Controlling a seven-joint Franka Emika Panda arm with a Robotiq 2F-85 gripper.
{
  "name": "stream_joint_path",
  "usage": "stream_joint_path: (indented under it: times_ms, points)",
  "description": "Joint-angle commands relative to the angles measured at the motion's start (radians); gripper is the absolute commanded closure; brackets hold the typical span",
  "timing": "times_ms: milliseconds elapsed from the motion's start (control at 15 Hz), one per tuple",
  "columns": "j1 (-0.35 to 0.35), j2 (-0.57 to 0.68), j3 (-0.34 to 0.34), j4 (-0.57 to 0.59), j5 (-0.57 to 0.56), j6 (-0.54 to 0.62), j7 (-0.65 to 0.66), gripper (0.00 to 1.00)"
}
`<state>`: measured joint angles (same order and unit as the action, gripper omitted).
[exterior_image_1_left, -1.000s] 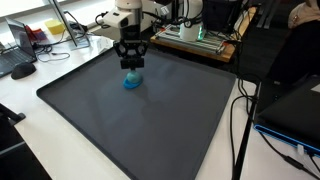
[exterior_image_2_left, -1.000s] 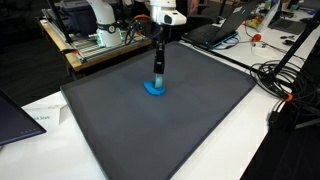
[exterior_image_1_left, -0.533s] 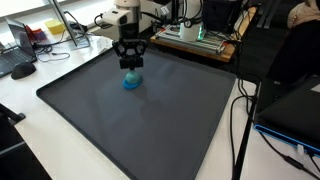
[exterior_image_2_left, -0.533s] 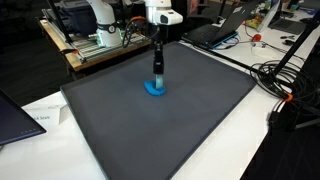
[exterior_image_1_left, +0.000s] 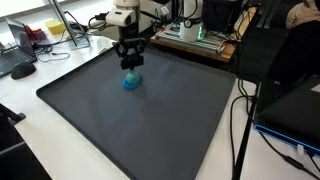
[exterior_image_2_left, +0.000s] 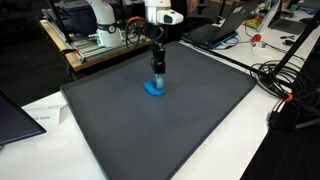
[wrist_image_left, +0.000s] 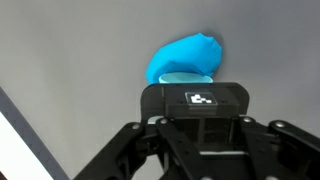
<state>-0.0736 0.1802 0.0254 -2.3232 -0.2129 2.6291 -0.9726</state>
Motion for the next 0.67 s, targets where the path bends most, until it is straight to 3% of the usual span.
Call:
stream_joint_path:
  times_ms: [0,600]
  points:
    - [-0.025,0.03,0.023,0.008,0.031,0.057,-0.218,0.78]
    - [-0.07,0.055,0.064,0.038,0.21,0.033,-0.83,0.78]
